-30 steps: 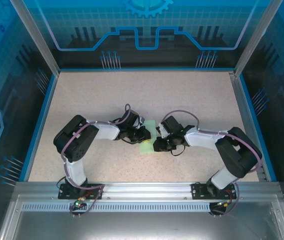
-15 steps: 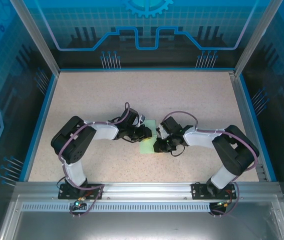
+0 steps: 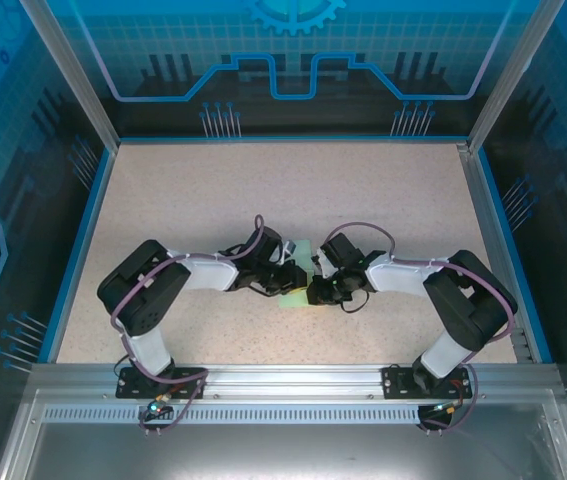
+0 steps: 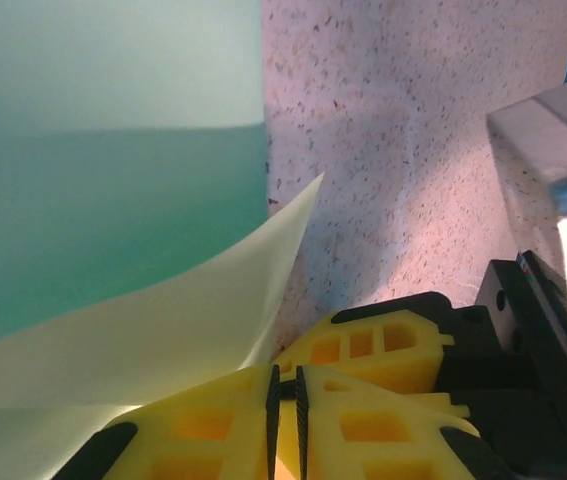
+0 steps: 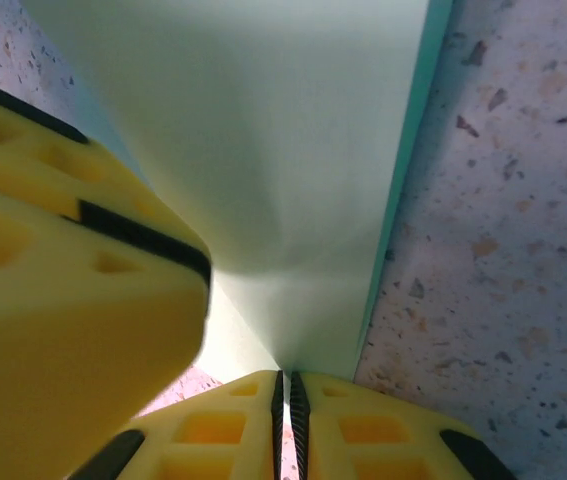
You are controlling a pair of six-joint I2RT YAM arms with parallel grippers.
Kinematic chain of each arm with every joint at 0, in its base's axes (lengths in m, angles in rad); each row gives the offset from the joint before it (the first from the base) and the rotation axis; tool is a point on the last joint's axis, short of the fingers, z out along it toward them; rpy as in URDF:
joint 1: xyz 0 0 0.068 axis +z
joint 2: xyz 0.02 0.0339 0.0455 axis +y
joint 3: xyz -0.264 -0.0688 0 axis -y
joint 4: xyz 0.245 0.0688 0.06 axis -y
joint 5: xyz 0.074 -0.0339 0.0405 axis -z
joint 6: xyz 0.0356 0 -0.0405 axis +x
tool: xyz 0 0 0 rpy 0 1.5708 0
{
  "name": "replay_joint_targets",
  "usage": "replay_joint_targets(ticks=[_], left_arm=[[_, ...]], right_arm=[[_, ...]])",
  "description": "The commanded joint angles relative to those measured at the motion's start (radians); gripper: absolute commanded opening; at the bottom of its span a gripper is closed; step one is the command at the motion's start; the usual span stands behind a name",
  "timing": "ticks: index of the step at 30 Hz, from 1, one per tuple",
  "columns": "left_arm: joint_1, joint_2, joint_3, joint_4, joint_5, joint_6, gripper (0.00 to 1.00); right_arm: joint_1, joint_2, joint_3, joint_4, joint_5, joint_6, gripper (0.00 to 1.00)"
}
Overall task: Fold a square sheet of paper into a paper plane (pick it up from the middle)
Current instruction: Fold the triangle a second time at the center of the table.
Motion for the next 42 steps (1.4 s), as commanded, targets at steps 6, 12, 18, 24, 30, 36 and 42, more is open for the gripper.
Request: replay_joint_targets(ticks=[6, 12, 18, 24, 30, 36, 42], left_arm=[[-0.008, 0.059, -0.001, 0.003, -0.011, -0.009, 0.17], [-0.005, 0.065, 0.017, -0.058, -0.063, 0.027, 0.17], [0.016, 0.064, 0.035, -0.098, -0.079, 0.061, 0.17], [0.056, 0.062, 0.051, -0.132, -0.091, 0.092, 0.17], [0.098, 0.069, 0.096, -0.228, -0.182, 0.149, 0.17], [0.15, 0.066, 0.105, -0.254, -0.189, 0.186, 0.17], [0.192, 0.027, 0.099, -0.277, -0.192, 0.222, 0.18]], right_arm=[[-0.012, 0.031, 0.003, -0.066, 0.046, 0.01, 0.14], [-0.012, 0.031, 0.002, -0.084, 0.057, 0.007, 0.14], [-0.011, 0.038, -0.004, -0.097, 0.064, -0.001, 0.14], [-0.005, 0.052, -0.003, -0.125, 0.092, -0.009, 0.14], [0.004, 0.076, -0.001, -0.151, 0.15, -0.011, 0.14], [0.007, 0.08, 0.0, -0.154, 0.16, -0.013, 0.14], [0.008, 0.077, 0.001, -0.156, 0.162, -0.013, 0.14]])
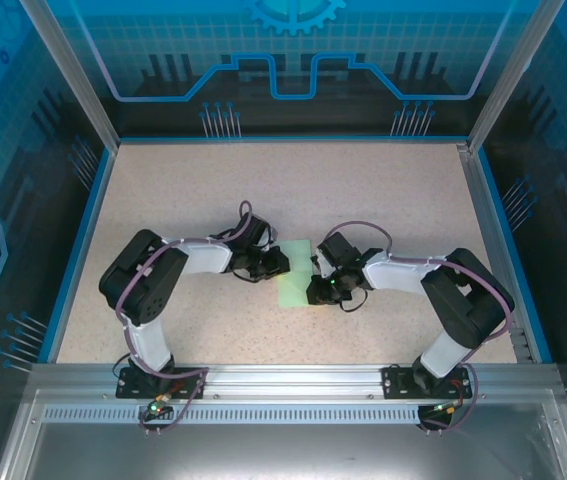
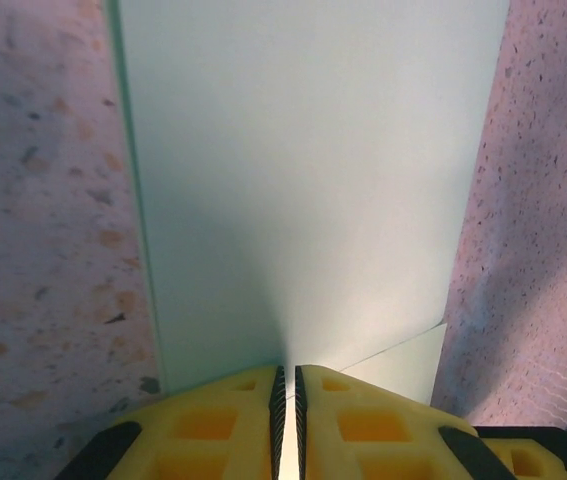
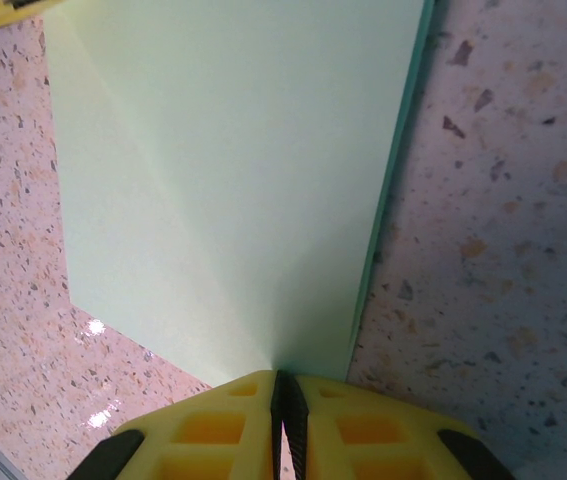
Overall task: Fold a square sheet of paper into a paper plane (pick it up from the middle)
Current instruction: Fold the triangle a second time at the center of the table.
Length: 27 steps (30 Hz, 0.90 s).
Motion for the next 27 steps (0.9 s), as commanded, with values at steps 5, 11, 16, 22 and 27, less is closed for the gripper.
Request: replay_joint_targets(ticks=[5, 11, 16, 22, 27], left_arm=[[0.067, -0.112, 0.017, -0.136, -0.139, 0.123, 0.18], [0.074, -0.237, -0.014, -0.114, -0.106, 0.126, 0.18], [0.018, -0.273, -0.074, -0.06, -0.046, 0.071, 0.18], [-0.027, -0.221, -0.112, 0.049, 0.018, 0.002, 0.18], [-0.044, -0.138, -0.094, 0.122, 0.073, -0.036, 0.17]], right_arm=[[-0.001, 0.049, -0.029, -0.103, 0.127, -0.01, 0.14], [-0.001, 0.026, -0.02, -0.083, 0.1, -0.005, 0.14], [-0.001, -0.044, 0.006, -0.021, 0.027, 0.006, 0.14], [-0.015, -0.104, 0.006, 0.067, 0.0, 0.009, 0.16], [-0.027, -0.061, 0.022, 0.085, 0.022, 0.024, 0.15]])
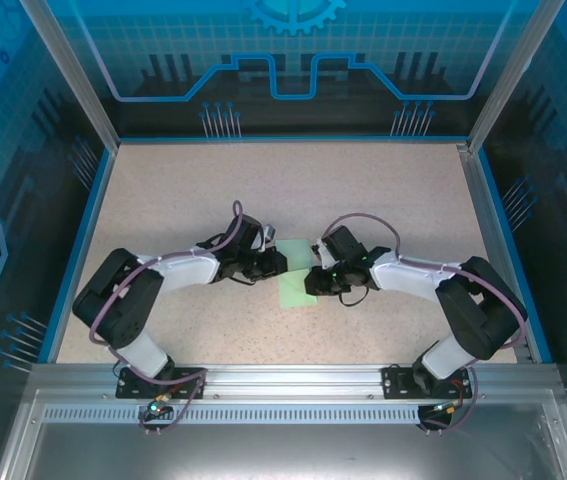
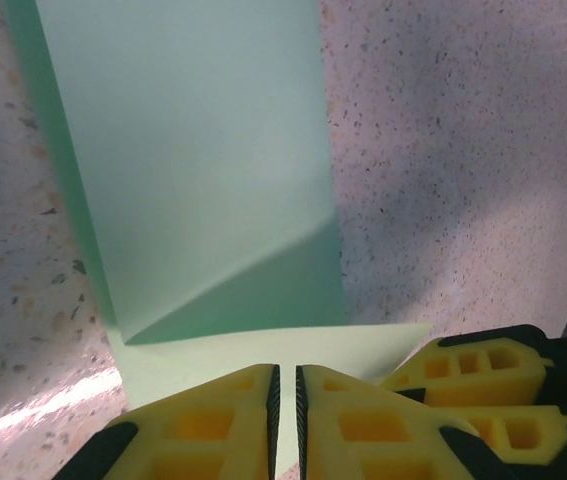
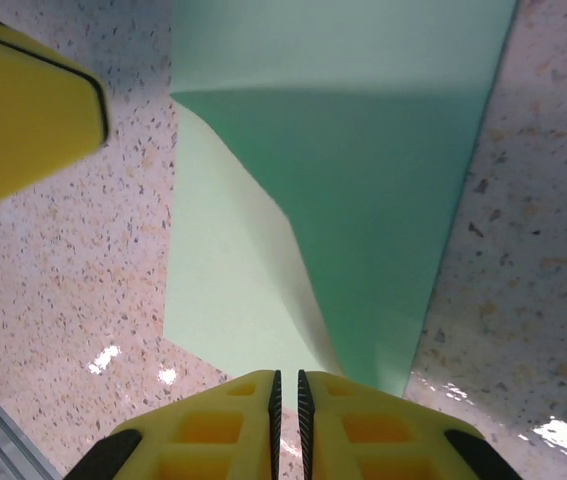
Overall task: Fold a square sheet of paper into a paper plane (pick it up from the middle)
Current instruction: Fold the triangle a second time at the center of the table.
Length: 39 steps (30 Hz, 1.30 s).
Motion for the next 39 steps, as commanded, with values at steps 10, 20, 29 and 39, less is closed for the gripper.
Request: replay_joint_targets(ticks=[10, 20, 29, 39], left_arm=[[-0.025, 0.107, 0.044, 0.062, 0.048, -0.029, 0.16], [-0.024, 0.151, 0.045, 0.025, -0.007, -0.015, 0.15], [-0.024, 0.16, 0.043, 0.007, -0.023, -0.018, 0.15], [-0.025, 0.164, 0.048, -0.003, -0.027, -0.022, 0.15]], right_arm=[[-0.022, 0.112, 0.084, -0.008, 0.086, 0.033, 0.15], [-0.032, 0.132, 0.096, -0.006, 0.051, 0.016, 0.15], [-0.006, 0.101, 0.104, 0.015, -0.032, -0.031, 0.15], [0.023, 0.178, 0.145, 0.016, -0.045, -0.035, 0.15]])
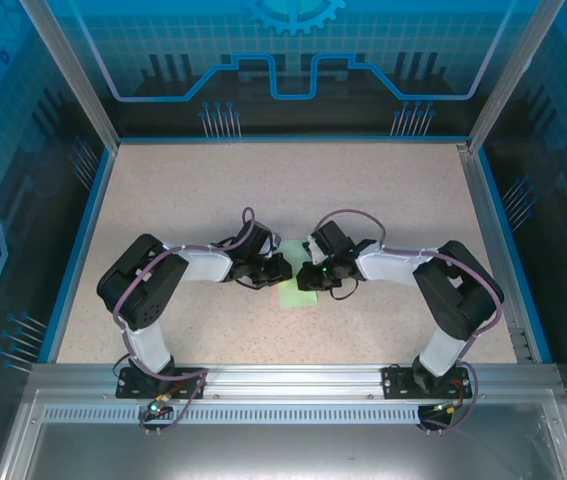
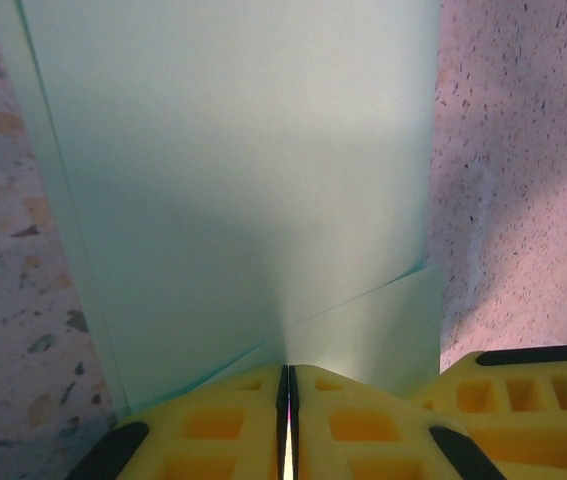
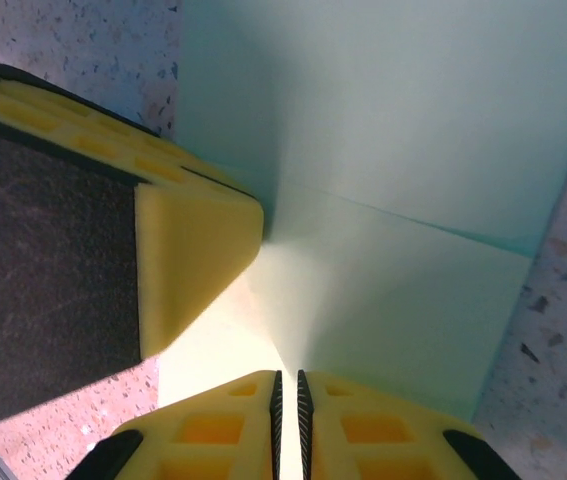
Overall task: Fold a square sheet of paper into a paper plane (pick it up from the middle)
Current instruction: Fold the triangle a second time at the center of the table.
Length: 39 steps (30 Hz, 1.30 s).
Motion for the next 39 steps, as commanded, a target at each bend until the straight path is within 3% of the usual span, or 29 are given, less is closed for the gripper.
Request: replay_joint_targets(ticks=[1, 14, 39], left_arm=[[-0.003, 0.017, 0.02, -0.045, -0.032, 0.017, 0.14], [-0.003, 0.022, 0.021, -0.069, -0.047, 0.009, 0.14], [-0.002, 0.016, 0.02, -0.095, -0.069, 0.0, 0.14]], right_arm=[[0.017, 0.033, 0.046, 0.0, -0.028, -0.024, 0.15], [0.022, 0.092, 0.056, -0.041, -0.011, -0.018, 0.15], [-0.005, -0.156, -0.228, -0.105, 0.019, -0.052, 0.15]])
